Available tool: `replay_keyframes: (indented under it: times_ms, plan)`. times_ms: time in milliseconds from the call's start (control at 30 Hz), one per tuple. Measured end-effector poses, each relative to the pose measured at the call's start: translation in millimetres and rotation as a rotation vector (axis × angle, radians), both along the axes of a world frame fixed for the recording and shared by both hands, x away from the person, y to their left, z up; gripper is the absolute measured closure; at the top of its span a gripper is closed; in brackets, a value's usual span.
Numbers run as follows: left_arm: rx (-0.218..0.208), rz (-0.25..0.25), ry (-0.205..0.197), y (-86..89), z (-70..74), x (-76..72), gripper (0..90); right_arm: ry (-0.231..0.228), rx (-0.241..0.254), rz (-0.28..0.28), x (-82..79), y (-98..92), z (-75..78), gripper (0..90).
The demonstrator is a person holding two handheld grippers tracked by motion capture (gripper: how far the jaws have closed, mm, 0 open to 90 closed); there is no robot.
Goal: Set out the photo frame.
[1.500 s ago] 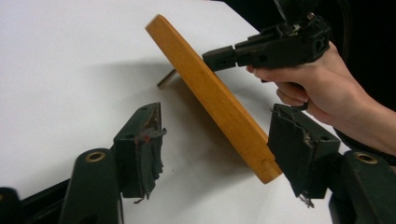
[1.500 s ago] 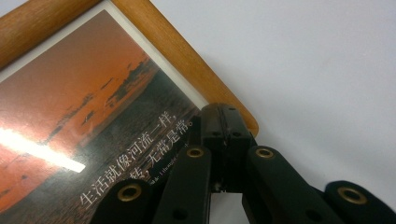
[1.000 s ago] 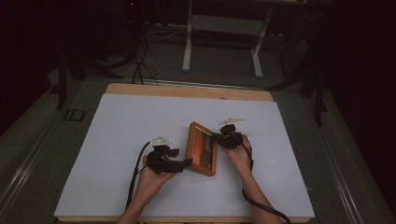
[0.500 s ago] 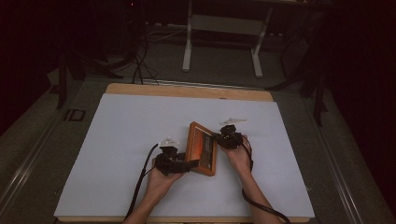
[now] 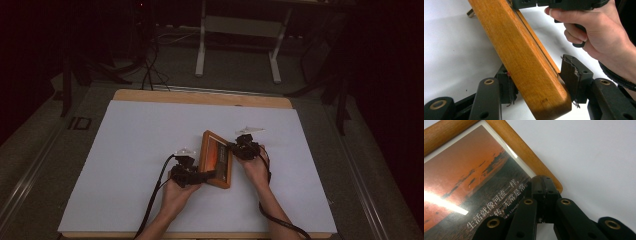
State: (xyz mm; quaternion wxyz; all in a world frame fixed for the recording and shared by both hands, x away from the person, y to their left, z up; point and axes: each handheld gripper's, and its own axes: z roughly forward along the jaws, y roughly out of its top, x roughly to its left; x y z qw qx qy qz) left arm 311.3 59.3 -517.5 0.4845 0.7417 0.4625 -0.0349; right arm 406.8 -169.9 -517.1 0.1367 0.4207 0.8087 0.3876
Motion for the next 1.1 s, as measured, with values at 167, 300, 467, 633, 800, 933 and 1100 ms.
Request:
replay_keyframes:
  times_ms: [167, 300, 467, 633, 800, 933, 1100]
  plan:
    - [-0.005, 0.001, 0.005, 0.5, -0.7, 0.1, 50.0, -0.013, -0.009, 0.004, -0.9, 0.4, -0.3, 90.0]
    - [-0.009, 0.008, 0.007, 0.4, -1.1, -0.4, 50.6, -0.016, -0.011, 0.005, -1.0, 0.6, 0.0, 89.9]
    - [-0.027, -0.002, 0.018, 1.9, -2.5, 1.2, 52.1, -0.028, -0.023, 0.015, -3.3, -1.0, 2.7, 87.0]
    - [-0.029, -0.001, 0.014, 0.9, -2.0, 0.7, 53.8, -0.047, -0.02, 0.019, -8.3, -5.5, 6.7, 84.9]
    - [-0.023, 0.002, 0.004, -1.3, -0.3, -0.6, 54.6, -0.086, 0.016, 0.02, -18.3, -17.8, 17.1, 73.4]
    - [-0.014, 0.001, -0.009, -4.0, 2.1, -2.5, 55.8, -0.11, 0.028, 0.021, -26.1, -26.9, 23.5, 67.9]
    - [-0.009, 0.005, -0.027, -8.6, 5.1, -4.9, 58.3, -0.141, 0.022, 0.032, -37.0, -35.8, 30.1, 63.1]
